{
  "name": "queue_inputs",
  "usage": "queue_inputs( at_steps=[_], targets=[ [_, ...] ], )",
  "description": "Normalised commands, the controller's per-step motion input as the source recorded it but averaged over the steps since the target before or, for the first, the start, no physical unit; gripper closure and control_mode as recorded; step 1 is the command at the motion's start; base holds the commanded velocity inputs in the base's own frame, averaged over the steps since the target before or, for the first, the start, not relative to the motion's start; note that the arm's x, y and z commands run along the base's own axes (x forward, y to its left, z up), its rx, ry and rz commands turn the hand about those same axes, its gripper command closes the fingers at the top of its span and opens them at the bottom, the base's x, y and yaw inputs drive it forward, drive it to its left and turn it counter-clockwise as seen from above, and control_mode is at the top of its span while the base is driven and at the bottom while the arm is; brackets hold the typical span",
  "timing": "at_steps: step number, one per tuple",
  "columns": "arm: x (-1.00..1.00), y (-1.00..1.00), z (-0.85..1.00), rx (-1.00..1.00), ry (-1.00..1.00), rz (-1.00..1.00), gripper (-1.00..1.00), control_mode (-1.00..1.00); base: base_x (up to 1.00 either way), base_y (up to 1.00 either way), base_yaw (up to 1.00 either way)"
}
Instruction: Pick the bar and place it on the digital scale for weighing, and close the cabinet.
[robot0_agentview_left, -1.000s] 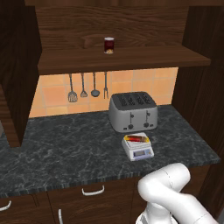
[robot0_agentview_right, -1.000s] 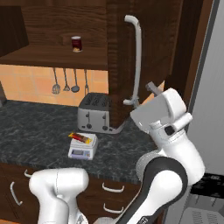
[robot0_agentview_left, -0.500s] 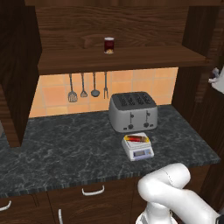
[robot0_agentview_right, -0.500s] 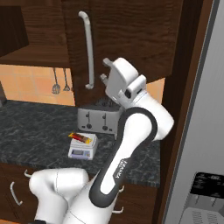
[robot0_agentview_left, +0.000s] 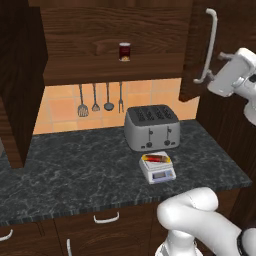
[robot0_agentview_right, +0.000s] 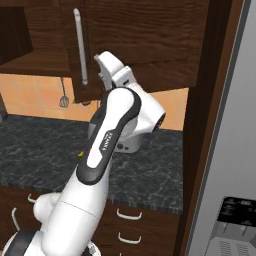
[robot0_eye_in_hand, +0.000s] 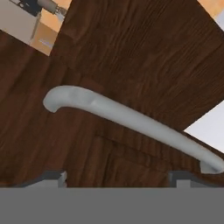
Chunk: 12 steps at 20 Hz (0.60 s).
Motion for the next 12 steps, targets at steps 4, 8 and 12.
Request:
queue_inputs(
  at_steps=[4, 8, 12],
  targets=[
    [1.00, 1.00, -0.14, -0.15, 0.02, -0.31, -1.00, -1.00, 0.00, 0.00, 0.00],
    [1.00, 0.89, -0.10, -0.08, 0.01, -0.31, -1.00, -1.00, 0.00, 0.00, 0.00],
    [1.00, 0.34, -0.06, -0.03, 0.00, -0.16, -1.00, -1.00, 0.00, 0.00, 0.00]
  ],
)
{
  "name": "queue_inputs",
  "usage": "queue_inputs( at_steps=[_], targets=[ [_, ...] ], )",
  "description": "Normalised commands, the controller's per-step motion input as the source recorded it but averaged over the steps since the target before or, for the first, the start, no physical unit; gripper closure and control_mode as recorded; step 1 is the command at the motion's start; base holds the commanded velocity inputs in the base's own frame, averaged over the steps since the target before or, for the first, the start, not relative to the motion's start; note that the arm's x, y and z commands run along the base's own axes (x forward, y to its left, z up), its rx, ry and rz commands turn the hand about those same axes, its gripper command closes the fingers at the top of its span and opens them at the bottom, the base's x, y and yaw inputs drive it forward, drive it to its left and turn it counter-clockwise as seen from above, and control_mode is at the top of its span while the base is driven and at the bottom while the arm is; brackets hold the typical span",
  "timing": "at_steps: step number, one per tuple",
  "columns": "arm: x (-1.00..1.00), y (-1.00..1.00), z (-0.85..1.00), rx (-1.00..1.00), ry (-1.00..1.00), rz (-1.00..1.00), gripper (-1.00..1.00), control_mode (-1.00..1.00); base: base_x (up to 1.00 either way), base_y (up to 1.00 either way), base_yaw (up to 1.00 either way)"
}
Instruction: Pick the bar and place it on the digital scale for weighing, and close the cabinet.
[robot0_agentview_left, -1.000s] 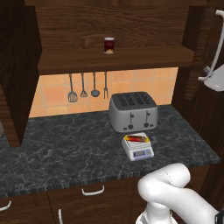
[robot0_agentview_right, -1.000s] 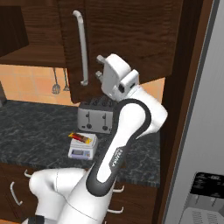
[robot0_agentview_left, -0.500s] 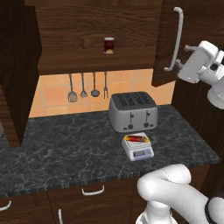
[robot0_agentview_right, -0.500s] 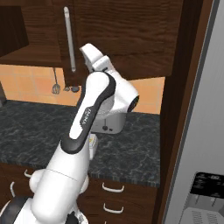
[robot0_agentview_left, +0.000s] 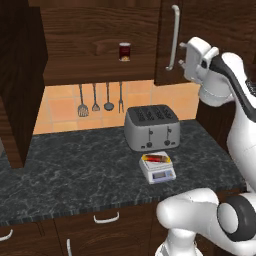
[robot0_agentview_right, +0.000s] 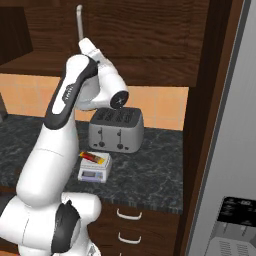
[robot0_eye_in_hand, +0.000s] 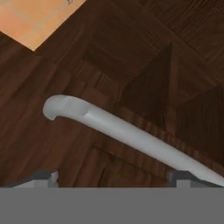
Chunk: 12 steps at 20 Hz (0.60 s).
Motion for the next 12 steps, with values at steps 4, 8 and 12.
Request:
queue_inputs(
  at_steps=[4, 8, 12],
  targets=[
    [0.96, 0.00, -0.16, 0.00, 0.00, -0.01, -1.00, -1.00, 0.00, 0.00, 0.00],
    [0.96, 0.00, -0.21, 0.00, -0.02, 0.00, -1.00, -1.00, 0.00, 0.00, 0.00],
    [0.50, -0.05, -0.11, 0.00, -0.05, 0.00, -1.00, -1.00, 0.00, 0.00, 0.00]
  ],
)
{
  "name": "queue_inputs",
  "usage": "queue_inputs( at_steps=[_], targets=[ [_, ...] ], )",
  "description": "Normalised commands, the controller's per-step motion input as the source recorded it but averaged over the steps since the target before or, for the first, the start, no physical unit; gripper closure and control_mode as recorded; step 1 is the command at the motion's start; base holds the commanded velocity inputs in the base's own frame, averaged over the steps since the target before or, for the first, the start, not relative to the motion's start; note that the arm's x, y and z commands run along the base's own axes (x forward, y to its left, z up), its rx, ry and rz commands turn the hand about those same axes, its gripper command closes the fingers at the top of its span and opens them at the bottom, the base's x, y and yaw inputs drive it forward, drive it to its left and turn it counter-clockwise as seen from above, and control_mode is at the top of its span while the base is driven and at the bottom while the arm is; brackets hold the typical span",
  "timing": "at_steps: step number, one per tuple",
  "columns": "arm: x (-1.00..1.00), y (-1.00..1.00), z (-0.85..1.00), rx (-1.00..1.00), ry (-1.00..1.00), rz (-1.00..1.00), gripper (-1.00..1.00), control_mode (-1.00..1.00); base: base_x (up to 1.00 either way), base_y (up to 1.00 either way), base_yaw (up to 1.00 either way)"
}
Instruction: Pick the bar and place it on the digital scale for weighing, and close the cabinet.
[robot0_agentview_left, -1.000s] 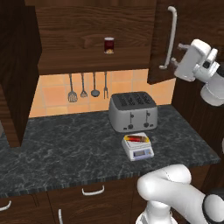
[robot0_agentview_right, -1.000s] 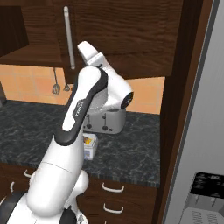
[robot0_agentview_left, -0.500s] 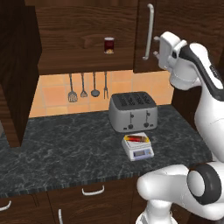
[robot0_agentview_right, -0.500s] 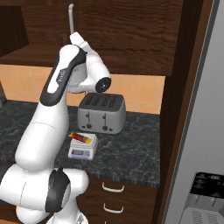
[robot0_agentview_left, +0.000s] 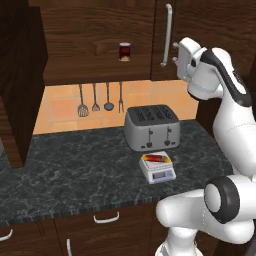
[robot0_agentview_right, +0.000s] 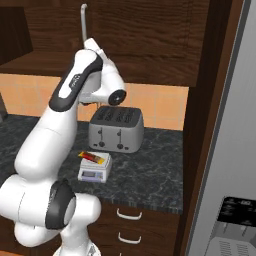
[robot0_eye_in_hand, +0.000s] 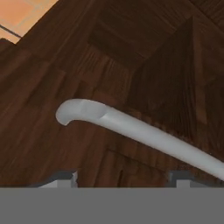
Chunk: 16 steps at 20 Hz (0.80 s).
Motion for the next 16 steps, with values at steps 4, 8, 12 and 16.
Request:
queue_inputs(
  at_steps=[4, 8, 12, 16],
  targets=[
    [-0.91, -0.02, 0.31, 0.00, 0.00, -0.01, -1.00, -1.00, 0.00, 0.00, 0.00],
    [-1.00, -0.12, 0.34, 0.00, 0.00, 0.00, -1.00, -1.00, 0.00, 0.00, 0.00],
    [-1.00, -0.19, 0.39, -0.04, 0.11, 0.00, -1.00, -1.00, 0.00, 0.00, 0.00],
    [-0.90, -0.05, 0.46, -0.14, 0.24, 0.00, -1.00, -1.00, 0.00, 0.00, 0.00]
  ],
)
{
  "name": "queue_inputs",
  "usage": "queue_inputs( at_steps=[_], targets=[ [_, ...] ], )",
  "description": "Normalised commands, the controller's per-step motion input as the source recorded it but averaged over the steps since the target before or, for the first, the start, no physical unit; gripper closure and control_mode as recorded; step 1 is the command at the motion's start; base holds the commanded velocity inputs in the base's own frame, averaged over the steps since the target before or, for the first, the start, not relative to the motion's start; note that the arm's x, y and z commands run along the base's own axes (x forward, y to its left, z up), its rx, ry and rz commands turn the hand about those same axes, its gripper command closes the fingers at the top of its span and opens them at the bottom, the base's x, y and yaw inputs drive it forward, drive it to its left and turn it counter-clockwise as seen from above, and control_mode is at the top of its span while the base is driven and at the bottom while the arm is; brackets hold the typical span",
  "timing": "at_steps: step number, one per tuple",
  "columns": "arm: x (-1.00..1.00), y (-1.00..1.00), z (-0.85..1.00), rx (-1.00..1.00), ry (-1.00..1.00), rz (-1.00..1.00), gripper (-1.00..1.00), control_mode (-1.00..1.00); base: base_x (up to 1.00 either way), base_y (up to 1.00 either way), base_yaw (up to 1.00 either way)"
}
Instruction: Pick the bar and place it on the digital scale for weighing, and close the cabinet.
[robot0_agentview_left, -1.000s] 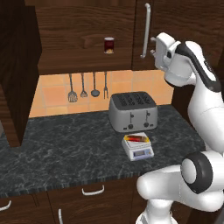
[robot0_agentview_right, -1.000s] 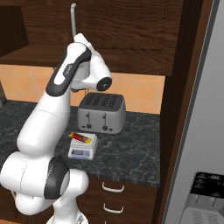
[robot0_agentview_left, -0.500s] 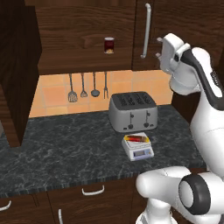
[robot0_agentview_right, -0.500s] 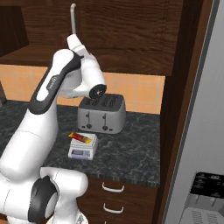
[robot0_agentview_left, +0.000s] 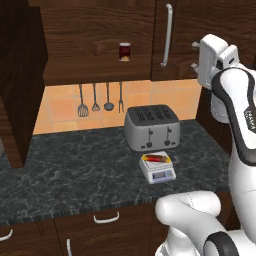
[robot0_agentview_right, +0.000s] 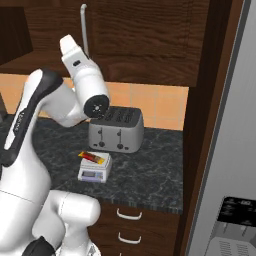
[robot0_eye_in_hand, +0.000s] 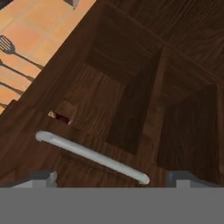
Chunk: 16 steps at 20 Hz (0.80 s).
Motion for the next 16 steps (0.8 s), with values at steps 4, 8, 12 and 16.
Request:
queue_inputs(
  at_steps=[4, 8, 12, 16],
  targets=[
    [-0.89, 0.03, 0.26, -0.01, 0.24, 0.00, -1.00, -1.00, 0.00, 0.00, 0.00],
    [-0.71, 0.44, -0.21, 0.00, 0.02, 0.00, -1.00, -1.00, 0.00, 0.00, 0.00],
    [-0.53, 0.72, -0.65, 0.03, -0.05, 0.00, -1.00, -1.00, 0.00, 0.00, 0.00],
    [-0.36, 0.77, -0.59, 0.08, -0.20, -0.01, -1.00, -1.00, 0.00, 0.00, 0.00]
  ],
)
